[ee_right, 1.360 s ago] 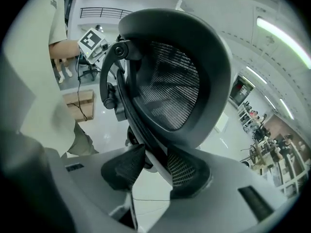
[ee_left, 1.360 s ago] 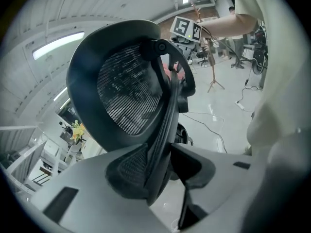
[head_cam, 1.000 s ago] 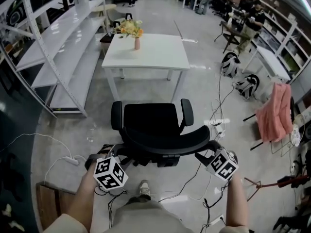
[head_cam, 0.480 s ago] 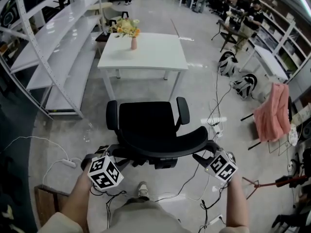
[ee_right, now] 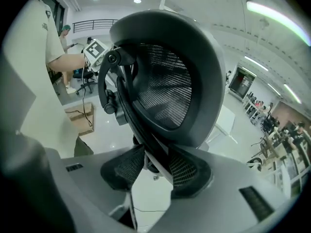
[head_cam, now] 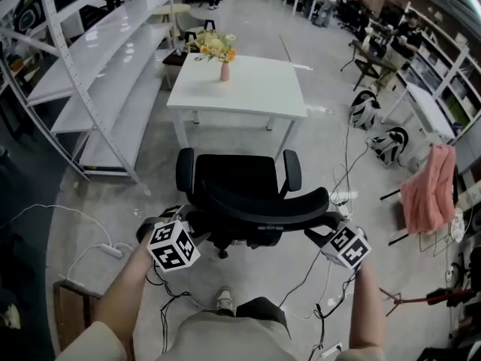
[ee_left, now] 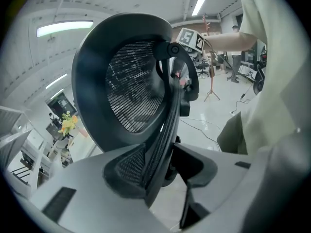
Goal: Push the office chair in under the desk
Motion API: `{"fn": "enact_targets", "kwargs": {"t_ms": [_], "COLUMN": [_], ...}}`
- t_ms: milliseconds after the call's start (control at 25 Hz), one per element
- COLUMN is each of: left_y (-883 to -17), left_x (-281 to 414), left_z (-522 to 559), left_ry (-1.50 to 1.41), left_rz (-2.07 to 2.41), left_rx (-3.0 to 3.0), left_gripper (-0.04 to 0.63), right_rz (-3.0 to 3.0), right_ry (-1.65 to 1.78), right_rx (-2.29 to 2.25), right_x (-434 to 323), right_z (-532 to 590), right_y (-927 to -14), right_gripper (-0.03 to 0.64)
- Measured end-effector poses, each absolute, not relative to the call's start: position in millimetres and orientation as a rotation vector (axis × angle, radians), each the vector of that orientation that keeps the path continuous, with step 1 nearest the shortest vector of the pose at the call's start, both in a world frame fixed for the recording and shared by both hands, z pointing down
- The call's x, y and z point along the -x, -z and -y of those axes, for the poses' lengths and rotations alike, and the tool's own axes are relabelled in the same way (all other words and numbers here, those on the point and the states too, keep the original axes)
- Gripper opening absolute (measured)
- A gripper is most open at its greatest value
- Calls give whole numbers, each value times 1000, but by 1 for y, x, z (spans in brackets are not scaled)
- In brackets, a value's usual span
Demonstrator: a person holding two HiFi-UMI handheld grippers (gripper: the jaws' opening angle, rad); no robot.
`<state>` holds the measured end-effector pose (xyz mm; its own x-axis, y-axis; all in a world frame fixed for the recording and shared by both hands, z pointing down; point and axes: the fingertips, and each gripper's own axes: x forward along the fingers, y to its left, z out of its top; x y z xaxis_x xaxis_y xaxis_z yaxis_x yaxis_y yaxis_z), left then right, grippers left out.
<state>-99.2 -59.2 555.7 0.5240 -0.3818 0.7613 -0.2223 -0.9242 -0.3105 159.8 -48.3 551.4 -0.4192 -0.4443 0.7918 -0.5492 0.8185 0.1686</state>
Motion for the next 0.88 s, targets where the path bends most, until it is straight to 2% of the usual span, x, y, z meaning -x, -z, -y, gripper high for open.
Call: {"fn": "enact_targets", "kwargs": {"t_ms": [880], "left_y": [-552], "left_x": [121], "left_z": [217], "left_ry": [1314], "left_rz": [-613], "left_rx": [2538], "left_gripper": [221], "right_rz": [2142], "right_ry": [-114], "right_rx": [-761], "right_x": [-137], "right_z": [196], "right_y": [-545], "right_gripper": [149]}}
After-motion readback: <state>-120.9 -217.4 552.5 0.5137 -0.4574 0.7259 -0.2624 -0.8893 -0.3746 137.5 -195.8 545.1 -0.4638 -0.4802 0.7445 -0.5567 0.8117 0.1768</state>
